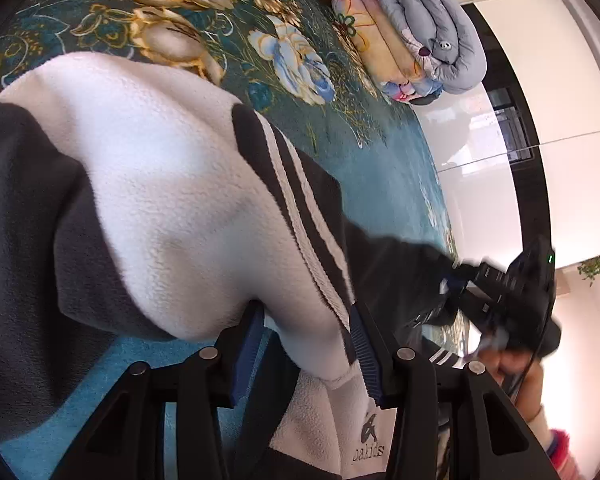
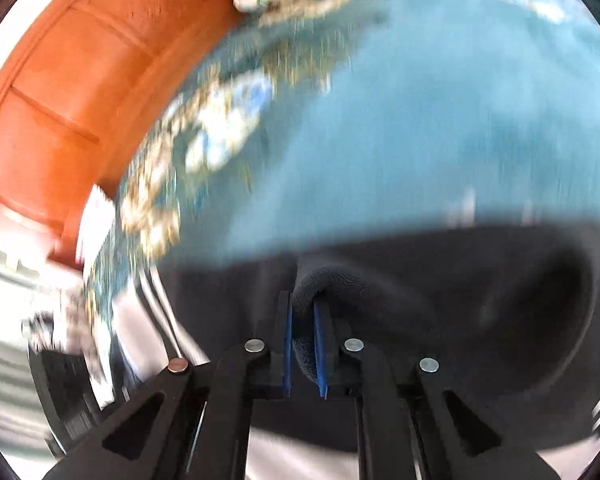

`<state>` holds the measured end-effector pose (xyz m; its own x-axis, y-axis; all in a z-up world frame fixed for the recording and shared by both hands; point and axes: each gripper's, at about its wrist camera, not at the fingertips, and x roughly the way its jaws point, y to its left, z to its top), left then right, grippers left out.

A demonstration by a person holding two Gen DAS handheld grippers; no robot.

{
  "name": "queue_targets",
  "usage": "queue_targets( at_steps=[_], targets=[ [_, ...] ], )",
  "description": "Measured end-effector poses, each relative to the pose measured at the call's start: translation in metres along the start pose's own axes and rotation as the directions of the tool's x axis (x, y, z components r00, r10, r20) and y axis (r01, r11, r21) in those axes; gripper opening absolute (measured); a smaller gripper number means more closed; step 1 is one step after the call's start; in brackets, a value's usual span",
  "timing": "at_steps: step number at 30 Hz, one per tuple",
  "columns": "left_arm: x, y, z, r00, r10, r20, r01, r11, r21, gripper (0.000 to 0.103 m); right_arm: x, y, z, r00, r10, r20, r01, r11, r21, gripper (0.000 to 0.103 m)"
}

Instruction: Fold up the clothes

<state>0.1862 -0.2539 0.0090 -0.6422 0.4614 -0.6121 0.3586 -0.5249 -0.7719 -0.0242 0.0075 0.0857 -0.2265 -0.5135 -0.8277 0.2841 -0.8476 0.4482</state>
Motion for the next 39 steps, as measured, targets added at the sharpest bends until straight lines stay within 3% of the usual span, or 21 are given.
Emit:
queue_targets(
  at_steps=[3,4,15,19,21,22,23,26,30,32,35,37,39],
  targets=[
    [0.0,0.004,0.002,1.0,-0.008,-0.001,0.008,1.0,-0.014,0.048,-0.005,0.001,0.016,0.999,-0.032,0.03,0.032,0.999,-0.005,0.009],
    [0.001,0.004,0.002,1.0,-0.007,-0.004,0.007,1.0,-0.016,0.048,-0.006,0.001,0.02,0.998,-0.042,0.037,0.043,0.999,-0.007,0.0],
    [0.008,0.003,0.006,1.0,-0.005,-0.015,0.005,1.0,-0.018,0.048,-0.02,-0.002,0.063,0.981,-0.155,0.113,0.158,0.987,-0.02,0.001],
    [0.011,0.003,0.007,1.0,-0.005,-0.023,0.005,1.0,-0.026,0.049,-0.01,-0.014,0.033,0.997,-0.07,-0.021,0.07,0.997,-0.015,0.002],
    [0.011,0.003,0.006,1.0,-0.004,-0.025,0.003,1.0,-0.027,0.05,-0.008,-0.01,0.015,0.997,-0.058,-0.05,0.054,0.996,-0.067,0.025],
    [0.011,0.003,0.006,1.0,-0.004,-0.026,0.003,1.0,-0.027,0.05,-0.006,-0.006,0.008,0.997,-0.063,-0.053,0.058,0.994,-0.097,0.055],
    [0.011,0.003,0.006,1.0,-0.002,-0.026,0.001,1.0,-0.025,0.05,-0.002,-0.002,0.002,0.995,-0.082,-0.055,0.074,0.988,-0.138,0.069],
    [0.011,0.003,0.005,1.0,0.003,-0.03,-0.004,1.0,-0.019,0.051,0.015,0.019,-0.013,0.979,-0.201,-0.035,0.179,0.929,-0.323,0.069],
    [0.01,0.004,0.006,1.0,0.0,-0.03,-0.001,1.0,-0.022,0.051,0.031,0.042,-0.025,0.941,-0.339,0.005,0.273,0.75,-0.602,0.068],
    [0.01,0.004,0.006,1.0,0.0,-0.031,-0.001,1.0,-0.024,0.051,0.035,0.038,-0.027,0.925,-0.38,-0.011,0.276,0.692,-0.666,0.068],
    [0.01,0.003,0.005,0.999,0.003,-0.034,-0.004,1.0,-0.018,0.052,0.043,0.031,-0.027,0.906,-0.422,-0.029,0.279,0.65,-0.707,0.068],
    [0.011,0.002,0.004,0.999,0.009,-0.039,-0.009,1.0,-0.009,0.053,0.05,0.031,-0.027,0.9,-0.435,-0.034,0.286,0.646,-0.708,0.068],
    [0.01,0.002,0.005,0.999,0.007,-0.04,-0.008,1.0,-0.008,0.053,0.057,0.032,-0.027,0.895,-0.445,-0.037,0.293,0.647,-0.704,0.056]
  ],
)
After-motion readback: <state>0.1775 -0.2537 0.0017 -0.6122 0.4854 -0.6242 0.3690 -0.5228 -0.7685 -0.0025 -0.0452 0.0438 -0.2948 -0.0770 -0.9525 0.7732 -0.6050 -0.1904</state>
